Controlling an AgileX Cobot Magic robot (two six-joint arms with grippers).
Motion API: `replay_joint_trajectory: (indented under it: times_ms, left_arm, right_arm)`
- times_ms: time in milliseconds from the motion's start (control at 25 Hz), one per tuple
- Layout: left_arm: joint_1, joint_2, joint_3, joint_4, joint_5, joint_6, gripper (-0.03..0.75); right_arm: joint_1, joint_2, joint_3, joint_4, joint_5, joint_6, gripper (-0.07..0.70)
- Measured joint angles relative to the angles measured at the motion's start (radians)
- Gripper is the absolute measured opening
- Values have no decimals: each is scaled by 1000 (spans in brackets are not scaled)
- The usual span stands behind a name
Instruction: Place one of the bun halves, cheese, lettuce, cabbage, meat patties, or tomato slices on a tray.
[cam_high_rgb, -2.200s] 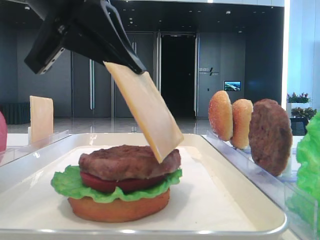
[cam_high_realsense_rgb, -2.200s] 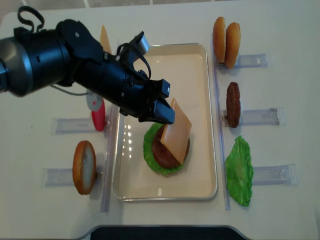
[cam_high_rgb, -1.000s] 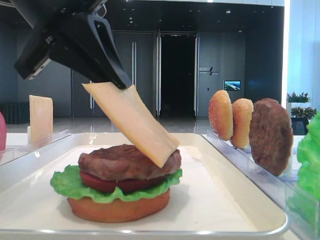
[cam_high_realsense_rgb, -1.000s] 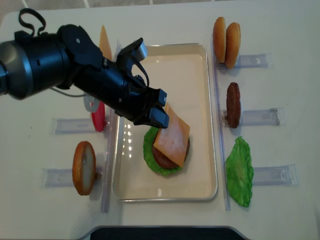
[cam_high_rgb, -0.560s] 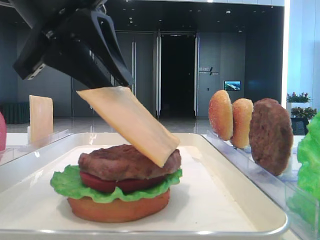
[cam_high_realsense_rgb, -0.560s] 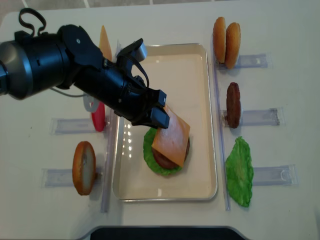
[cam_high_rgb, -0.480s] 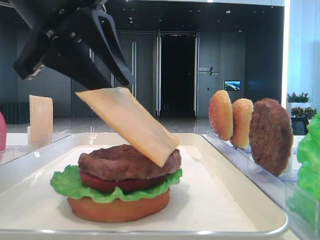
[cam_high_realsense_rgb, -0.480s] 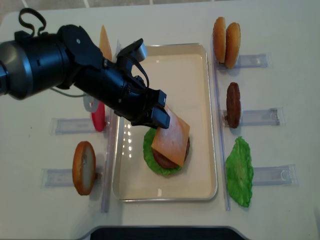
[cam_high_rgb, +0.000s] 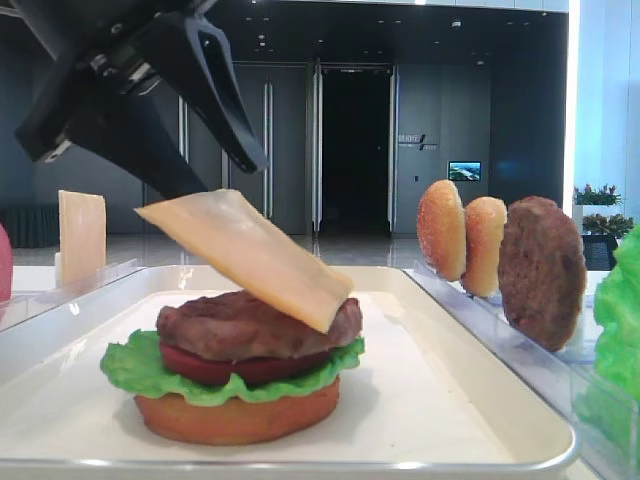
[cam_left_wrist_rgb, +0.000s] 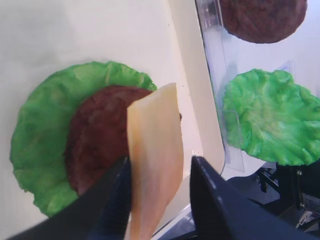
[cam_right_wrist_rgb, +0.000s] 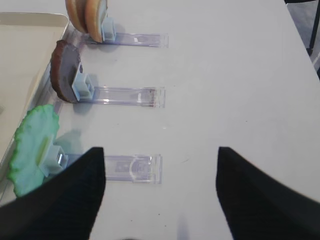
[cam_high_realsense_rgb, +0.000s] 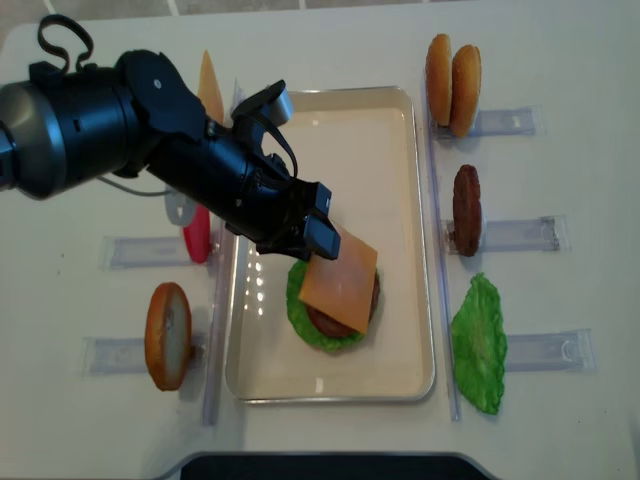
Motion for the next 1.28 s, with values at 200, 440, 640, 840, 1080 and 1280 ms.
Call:
replay_joint_trajectory:
  times_ms: [200,440,640,840,1080,1280]
  left_arm:
    - [0,0,0,36,8,-35,382]
    - [0,0,0,100,11,-96,404]
    - [0,0,0,196,17,-179,504]
    - [0,-11,-7,274,37,-228,554]
    - [0,-24,-96,463,157,-328,557]
    - [0,-25,-183,579,289,-374,557]
  right_arm:
    - [0,0,0,0,0,0,481]
    - [0,0,0,0,0,0,481]
    - [0,0,0,0,0,0,481]
    - [0,0,0,0,0,0,481]
    - [0,0,0,0,0,0,481]
    - [0,0,0,0,0,0,472]
